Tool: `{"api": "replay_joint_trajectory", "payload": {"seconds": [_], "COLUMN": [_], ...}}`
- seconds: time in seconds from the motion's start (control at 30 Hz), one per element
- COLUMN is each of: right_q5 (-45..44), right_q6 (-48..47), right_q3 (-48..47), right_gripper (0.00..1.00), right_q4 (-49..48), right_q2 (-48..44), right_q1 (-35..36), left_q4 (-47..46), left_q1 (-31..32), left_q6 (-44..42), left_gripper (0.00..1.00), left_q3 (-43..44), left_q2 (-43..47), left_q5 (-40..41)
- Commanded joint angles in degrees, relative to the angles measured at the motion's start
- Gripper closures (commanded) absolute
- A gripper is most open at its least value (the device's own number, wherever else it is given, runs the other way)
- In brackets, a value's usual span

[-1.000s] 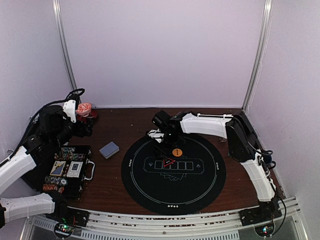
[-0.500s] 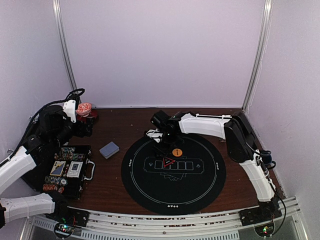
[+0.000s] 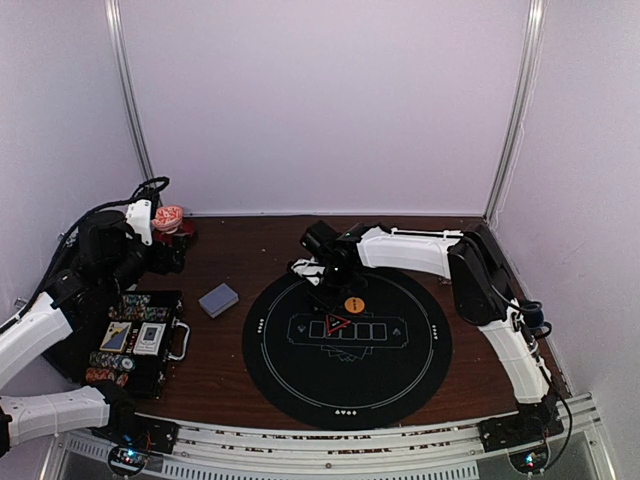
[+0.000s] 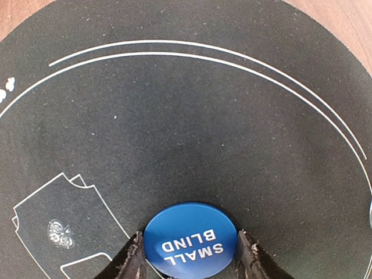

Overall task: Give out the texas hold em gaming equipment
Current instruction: Pick up the small blind button from the poker table mat.

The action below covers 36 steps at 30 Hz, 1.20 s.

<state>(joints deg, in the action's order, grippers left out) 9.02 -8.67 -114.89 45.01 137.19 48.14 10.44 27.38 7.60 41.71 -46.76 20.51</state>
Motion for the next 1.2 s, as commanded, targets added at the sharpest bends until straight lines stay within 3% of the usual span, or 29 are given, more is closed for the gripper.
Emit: {"api": "replay_joint_trajectory", "payload": {"seconds": [0.0, 0.4, 0.8, 0.97, 1.17], "right_q5": [-0.71, -0.84, 1.09, 0.86, 0.66], "right_q6": [0.15, 0.47, -0.63, -1.94, -3.73], "right_q3": [0.42, 1.16, 7.51, 13.66, 28.61], "right_gripper": [0.54, 0.54, 0.54, 0.54, 0.54], "right_q4": [-0.14, -1.13, -1.73, -1.92, -5.80], "right_q2": [1.37, -3.03, -9.73, -15.01, -25.60], "right_q1": [0.50, -0.48, -6.32, -10.18, -15.32], "left_q4": [-2.44, -2.44, -2.39, -2.44, -2.44], "left_q1": [0.07, 0.10, 0.09, 0.05, 0.02], "left_q6": [-0.15, -0.21, -0.21, -0.21, -0.14], "left_gripper": [0.02, 0.02, 0.02, 0.02, 0.02], "left_q3": [1.26, 1.24, 1.19, 1.18, 1.20], "left_q2": [0.60, 0.71, 0.62, 0.62, 0.47], "left_q5": [-0.65, -0.74, -0.81, -0.87, -0.91]}}
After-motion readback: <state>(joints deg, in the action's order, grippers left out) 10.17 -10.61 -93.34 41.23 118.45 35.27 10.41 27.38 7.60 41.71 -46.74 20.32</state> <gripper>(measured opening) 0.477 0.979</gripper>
